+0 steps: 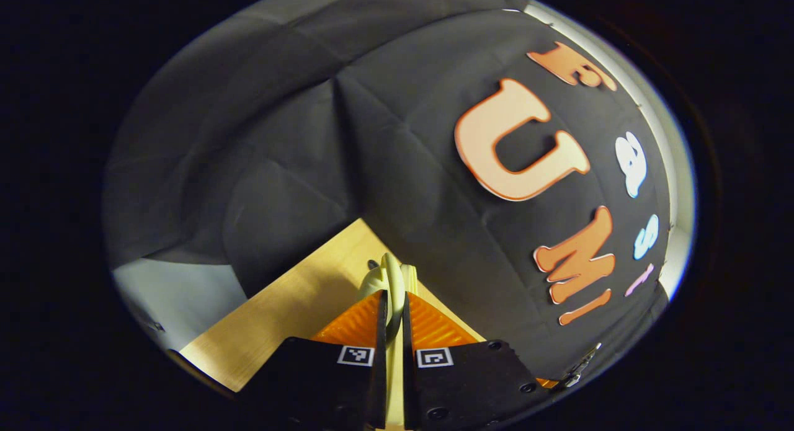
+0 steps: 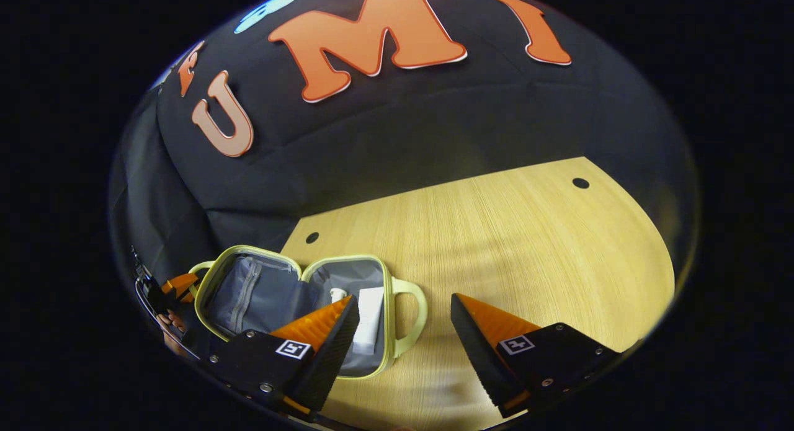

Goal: First open the suitcase, pack the skin care products into it, and then close the suitcase.

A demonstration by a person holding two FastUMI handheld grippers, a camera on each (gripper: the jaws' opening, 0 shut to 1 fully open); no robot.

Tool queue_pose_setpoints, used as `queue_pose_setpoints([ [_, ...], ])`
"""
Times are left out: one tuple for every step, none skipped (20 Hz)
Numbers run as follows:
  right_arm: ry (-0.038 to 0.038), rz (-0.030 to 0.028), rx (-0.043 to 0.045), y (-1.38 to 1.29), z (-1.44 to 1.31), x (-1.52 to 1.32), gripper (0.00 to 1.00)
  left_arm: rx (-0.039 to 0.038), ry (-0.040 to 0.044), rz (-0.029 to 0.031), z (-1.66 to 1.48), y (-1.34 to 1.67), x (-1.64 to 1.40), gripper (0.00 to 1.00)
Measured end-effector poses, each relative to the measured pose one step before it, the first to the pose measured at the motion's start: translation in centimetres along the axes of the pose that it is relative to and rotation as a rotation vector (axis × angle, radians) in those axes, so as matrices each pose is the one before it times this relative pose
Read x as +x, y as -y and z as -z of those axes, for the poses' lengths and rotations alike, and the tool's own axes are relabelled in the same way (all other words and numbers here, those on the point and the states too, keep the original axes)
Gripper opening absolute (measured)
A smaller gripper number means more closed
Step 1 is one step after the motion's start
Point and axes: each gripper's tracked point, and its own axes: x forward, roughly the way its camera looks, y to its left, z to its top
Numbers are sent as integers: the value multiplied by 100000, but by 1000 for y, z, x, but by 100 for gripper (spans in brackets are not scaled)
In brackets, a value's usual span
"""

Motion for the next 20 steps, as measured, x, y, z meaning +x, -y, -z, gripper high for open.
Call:
queue_pose_setpoints([
  [1092, -33, -580, 351, -388, -52, 95, 2788, 163, 1478, 19, 1271, -292, 11],
  [360, -110, -378, 324, -331, -238, 95, 2929, -507, 1683, 450, 2220, -60, 11],
  [524, -194, -23, 481, -371, -419, 95, 2602, 277, 1456, -37, 1684, 118, 11],
  [440, -702, 58, 349, -277, -216, 95, 1635, -661, 2357, 212, 1592, 23, 11],
  [267, 198, 72, 423, -98, -17, 94, 1278, 81, 1741, 45, 1374, 167, 11],
  [374, -701, 119, 313, -148, -68, 95, 759, -447, 1677, 235, 1254, 216, 11],
  [394, -4, 59, 355, -206, -133, 95, 1191, -861, 2194, 580, 1493, 119, 11],
  [377, -810, 241, 395, -120, -94, 94, 1465, -1221, 3037, 630, 2098, 335, 11],
  [346, 142, 284, 319, -116, -86, 94, 1455, -895, 2018, 673, 1482, 389, 11],
  [714, -599, 379, 297, -286, -230, 95, 1323, -1116, 1659, 608, 1353, 432, 11],
  [580, -319, 312, 263, -195, -201, 95, 1399, -1220, 1579, 513, 1243, 553, 11],
  [387, -3, 368, 484, 19, -116, 95, 705, -1192, 1653, 619, 1295, 586, 11],
  [-224, -650, 229, 340, 52, -101, 95, 229, -942, 1782, 567, 1305, 492, 11],
  [-281, 562, 308, 518, 196, -57, 95, -194, -1044, 1879, 641, 1183, 668, 11],
  [550, -489, 591, 306, -36, -149, 95, -1, -1736, 1799, 1022, 1355, 704, 11],
  [1029, 151, 662, 525, -84, -229, 95, 367, -1378, 1516, 748, 579, 536, 11],
  [680, 427, 29, 529, 26, -194, 94, 963, -1253, 985, 731, 937, 755, 11],
  [812, 882, -147, 658, -82, -134, 94, 804, -1872, 1171, 868, 878, 746, 11],
  [189, 282, -303, 370, 1, -101, 94, 512, -1798, 839, 820, 764, 489, 11],
  [-71, 1190, -213, 604, 79, -92, 95, -600, -2061, 1370, 869, 838, 805, 11],
])
